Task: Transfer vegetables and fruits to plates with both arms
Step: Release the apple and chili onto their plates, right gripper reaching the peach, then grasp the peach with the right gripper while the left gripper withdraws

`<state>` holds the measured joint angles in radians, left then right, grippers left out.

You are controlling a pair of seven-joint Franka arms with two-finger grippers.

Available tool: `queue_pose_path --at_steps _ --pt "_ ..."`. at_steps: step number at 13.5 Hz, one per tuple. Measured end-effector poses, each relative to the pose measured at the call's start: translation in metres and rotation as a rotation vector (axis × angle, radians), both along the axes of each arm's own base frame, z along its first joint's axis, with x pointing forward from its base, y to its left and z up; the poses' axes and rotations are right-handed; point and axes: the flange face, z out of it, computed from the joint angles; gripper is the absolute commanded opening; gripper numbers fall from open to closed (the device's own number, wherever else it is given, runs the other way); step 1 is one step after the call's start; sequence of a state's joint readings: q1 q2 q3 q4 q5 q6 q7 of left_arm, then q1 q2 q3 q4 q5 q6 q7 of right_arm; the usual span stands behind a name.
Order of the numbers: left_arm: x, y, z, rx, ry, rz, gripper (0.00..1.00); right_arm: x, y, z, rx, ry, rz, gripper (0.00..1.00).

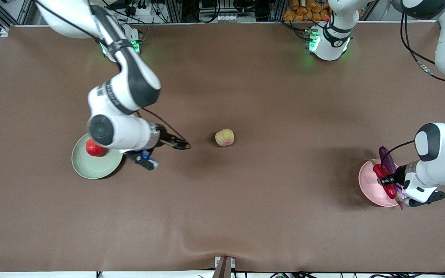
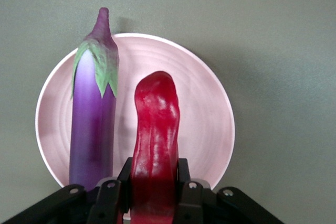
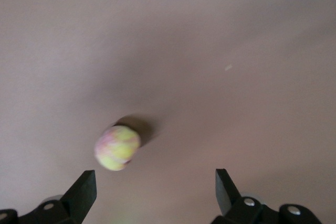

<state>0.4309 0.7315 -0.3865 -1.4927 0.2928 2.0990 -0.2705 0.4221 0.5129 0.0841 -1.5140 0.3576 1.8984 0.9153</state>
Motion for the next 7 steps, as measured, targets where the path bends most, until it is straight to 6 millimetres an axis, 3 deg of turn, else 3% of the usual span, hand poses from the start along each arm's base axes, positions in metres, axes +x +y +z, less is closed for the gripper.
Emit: queue_pose_path --at_steps 1,5,7 --pt "0.0 0.004 0.0 0.0 -0.001 -0.004 1.0 -0.01 0.023 -0.008 -0.004 0.006 -0.024 1.0" --pt "0.0 0.015 0.003 -0.016 -0.009 0.02 1.0 -0.048 0.102 -0.047 -0.024 -0.003 -0.107 1.0" --pt "0.001 0.014 0.006 -0.019 -0.016 0.02 1.0 -0.061 0.129 -0.075 -0.026 -0.022 -0.143 1.0"
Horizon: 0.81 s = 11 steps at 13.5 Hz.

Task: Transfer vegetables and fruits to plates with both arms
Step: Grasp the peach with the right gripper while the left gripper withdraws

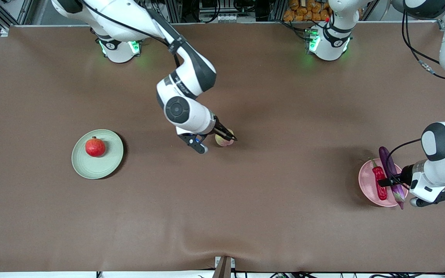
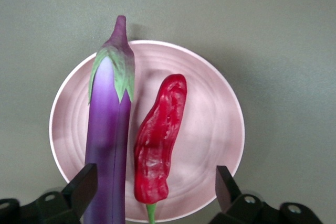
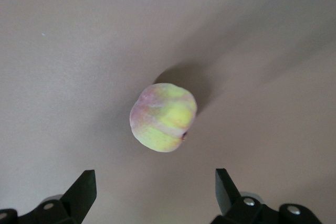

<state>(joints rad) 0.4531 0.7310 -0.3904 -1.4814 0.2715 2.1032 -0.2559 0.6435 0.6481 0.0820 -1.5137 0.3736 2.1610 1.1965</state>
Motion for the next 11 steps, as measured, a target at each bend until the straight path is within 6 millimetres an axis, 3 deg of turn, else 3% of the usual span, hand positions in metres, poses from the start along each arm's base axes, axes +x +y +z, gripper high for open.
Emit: queue_pose_path --at_steps 3,5,6,9,10,11 --pt "0.004 -0.004 0.015 0.001 -0.025 -0.005 1.0 -0.009 0.016 -0.034 -0.006 -0.011 -0.008 1.0" --pt "0.006 -0.005 0.043 0.016 -0.053 -0.008 1.0 -0.012 0.018 -0.048 -0.01 -0.014 -0.009 1.0" --pt "0.004 -0.006 0.064 0.029 -0.062 -0.015 1.0 -0.012 0.02 -0.054 -0.007 -0.025 -0.013 0.9" --pt "-0.006 -0.029 0.138 0.039 -0.082 -0.063 1.0 -0.01 0.019 -0.077 -0.028 -0.052 -0.008 0.4" --pt "-0.013 -0.039 0.163 0.032 -0.084 -0.065 1.0 -0.009 0.018 -0.075 -0.038 -0.061 0.005 0.04" --pt "-0.02 -0.045 0.188 0.023 -0.091 -0.062 1.0 -0.008 0.016 -0.075 -0.05 -0.075 0.017 0.0"
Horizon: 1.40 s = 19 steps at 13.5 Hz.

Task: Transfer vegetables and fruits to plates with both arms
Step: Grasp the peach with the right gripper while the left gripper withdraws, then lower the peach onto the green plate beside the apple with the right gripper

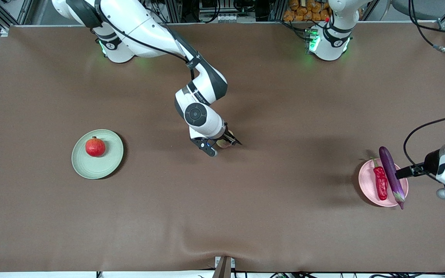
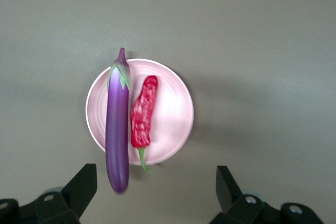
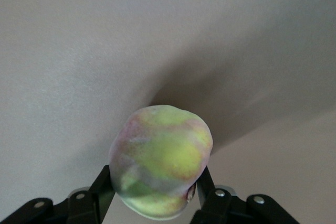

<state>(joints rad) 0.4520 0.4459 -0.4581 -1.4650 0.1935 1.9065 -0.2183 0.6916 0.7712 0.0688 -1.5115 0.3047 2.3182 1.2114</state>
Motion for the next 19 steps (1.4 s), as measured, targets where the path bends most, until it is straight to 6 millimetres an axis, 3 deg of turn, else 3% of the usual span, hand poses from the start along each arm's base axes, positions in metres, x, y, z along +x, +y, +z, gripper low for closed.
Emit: queue_pose_path --at_steps 3,5,6,8,10,12,15,17,19 --pt "-0.025 -0.012 0.063 0.017 -0.005 -0.002 1.0 0.016 -0.016 0.004 -0.025 0.002 -0.012 0.0" --pt "-0.041 -0.025 0.098 0.034 -0.015 -0.013 1.0 0.045 -0.043 0.027 -0.046 0.055 -0.033 0.0" --pt "-0.05 -0.03 0.113 0.041 -0.016 -0.015 1.0 0.065 -0.064 0.048 -0.05 0.085 -0.028 0.0" --pt "-0.066 -0.034 0.137 0.052 0.002 -0.021 1.0 0.102 -0.117 0.095 -0.034 0.114 0.062 0.0" --pt "-0.074 -0.036 0.154 0.058 0.009 -0.065 1.0 0.132 -0.186 0.118 -0.009 0.102 0.196 0.0" --pt "-0.079 -0.045 0.17 0.063 -0.017 -0.096 1.0 0.152 -0.255 0.108 -0.054 0.096 0.332 0.0" --pt "-0.101 -0.076 0.194 0.084 0.0 -0.13 1.0 0.17 -0.336 0.095 -0.073 0.083 0.475 0.0" --pt "-0.117 -0.092 0.198 0.091 0.033 -0.141 1.0 0.177 -0.393 0.091 -0.052 0.083 0.537 0.0" --pt "-0.129 -0.089 0.191 0.061 0.056 -0.129 1.0 0.179 -0.444 0.079 -0.059 0.082 0.609 0.0"
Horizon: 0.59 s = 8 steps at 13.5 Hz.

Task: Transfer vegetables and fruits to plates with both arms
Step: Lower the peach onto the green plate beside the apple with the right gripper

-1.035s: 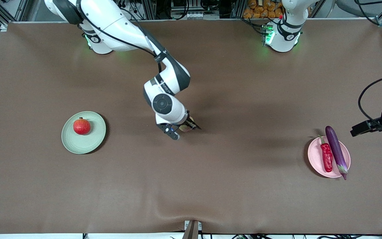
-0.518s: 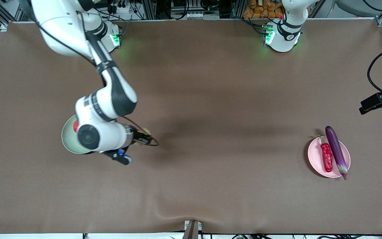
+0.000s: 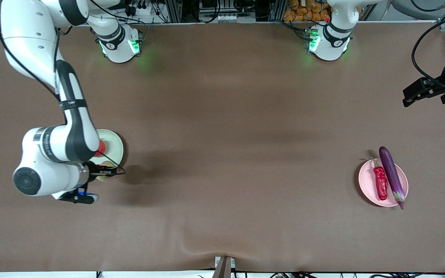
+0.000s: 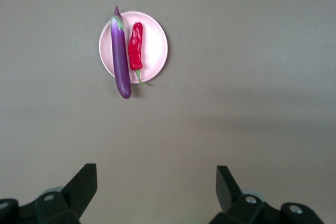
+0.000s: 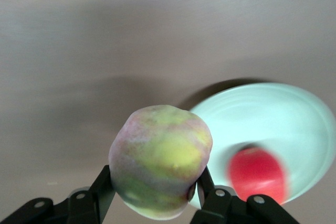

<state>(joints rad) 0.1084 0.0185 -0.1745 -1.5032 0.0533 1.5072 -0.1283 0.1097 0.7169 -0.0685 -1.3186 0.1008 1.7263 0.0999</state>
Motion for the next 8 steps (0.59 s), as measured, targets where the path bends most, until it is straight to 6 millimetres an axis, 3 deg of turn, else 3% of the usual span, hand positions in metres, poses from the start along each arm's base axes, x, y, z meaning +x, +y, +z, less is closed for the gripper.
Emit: queue_pose_path --at_steps 2,5,8 --pt "-0.01 0.003 -0.01 -0.009 0.011 0.003 1.0 -0.004 -0.025 -0.021 0.014 -0.006 0.046 0.0" --pt "-0.03 -0.01 -0.013 -0.024 0.001 -0.013 1.0 -0.014 -0.025 -0.05 0.018 0.009 0.06 0.0" --pt "-0.046 -0.011 0.0 -0.022 -0.019 -0.012 1.0 -0.02 -0.028 -0.056 0.017 0.028 0.057 0.0"
